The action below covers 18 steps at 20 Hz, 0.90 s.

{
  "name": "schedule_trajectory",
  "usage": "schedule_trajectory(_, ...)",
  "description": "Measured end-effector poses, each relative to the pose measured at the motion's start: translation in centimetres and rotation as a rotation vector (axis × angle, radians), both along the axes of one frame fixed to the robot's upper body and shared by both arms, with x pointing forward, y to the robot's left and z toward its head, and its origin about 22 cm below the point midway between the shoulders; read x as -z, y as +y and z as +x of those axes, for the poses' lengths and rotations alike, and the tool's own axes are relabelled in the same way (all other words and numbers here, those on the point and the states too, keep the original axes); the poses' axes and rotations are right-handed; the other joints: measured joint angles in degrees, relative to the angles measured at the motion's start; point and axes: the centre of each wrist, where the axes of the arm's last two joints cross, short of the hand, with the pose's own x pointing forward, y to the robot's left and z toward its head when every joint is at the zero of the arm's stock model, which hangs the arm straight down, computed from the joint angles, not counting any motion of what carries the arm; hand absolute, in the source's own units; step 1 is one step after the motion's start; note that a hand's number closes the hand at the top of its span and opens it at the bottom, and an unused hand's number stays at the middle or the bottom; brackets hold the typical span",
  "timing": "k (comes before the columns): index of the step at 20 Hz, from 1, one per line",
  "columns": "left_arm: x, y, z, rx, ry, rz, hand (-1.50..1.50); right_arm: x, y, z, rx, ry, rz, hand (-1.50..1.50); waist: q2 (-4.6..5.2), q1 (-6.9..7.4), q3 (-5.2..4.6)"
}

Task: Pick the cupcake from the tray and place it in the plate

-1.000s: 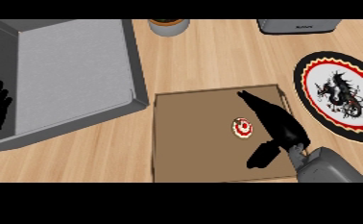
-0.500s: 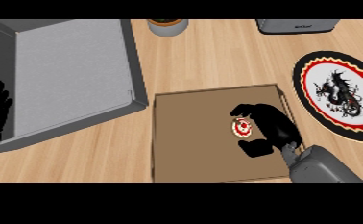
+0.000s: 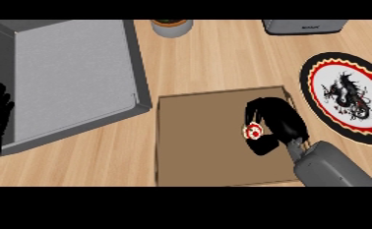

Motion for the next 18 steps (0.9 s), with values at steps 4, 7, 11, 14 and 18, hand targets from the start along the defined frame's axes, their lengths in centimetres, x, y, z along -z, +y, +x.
schedule_trajectory(4, 0.0, -0.1, -0.2, -0.004, 0.004, -0.005, 0.00, -0.6, -1.1, 0.9, 0.031, -0.083, -0.016, 1.50, 0.03, -0.12, 0.04)
schedule_trajectory(7, 0.0, -0.1, -0.3, -0.004, 0.003, -0.007, 0.00, -0.7, -2.6, 1.5, 0.041, -0.134, -0.030, 1.50, 0.15, -0.15, 0.07)
schedule_trajectory(11, -0.1, 0.0, -0.3, -0.010, 0.004, -0.005, 0.00, -1.8, -4.3, 2.2, 0.052, -0.249, -0.044, 1.50, 0.06, -0.70, 0.03)
schedule_trajectory(14, 0.1, 0.0, -0.7, -0.016, 0.013, -0.008, 0.00, -3.3, -5.2, 2.8, 0.070, -0.340, -0.020, 1.50, -0.13, -0.94, 0.02)
schedule_trajectory(18, 0.1, 0.4, -1.1, -0.031, 0.020, -0.009, 0.00, -6.0, -6.6, 3.4, 0.150, -0.508, 0.020, 1.50, -0.41, -2.06, 0.00)
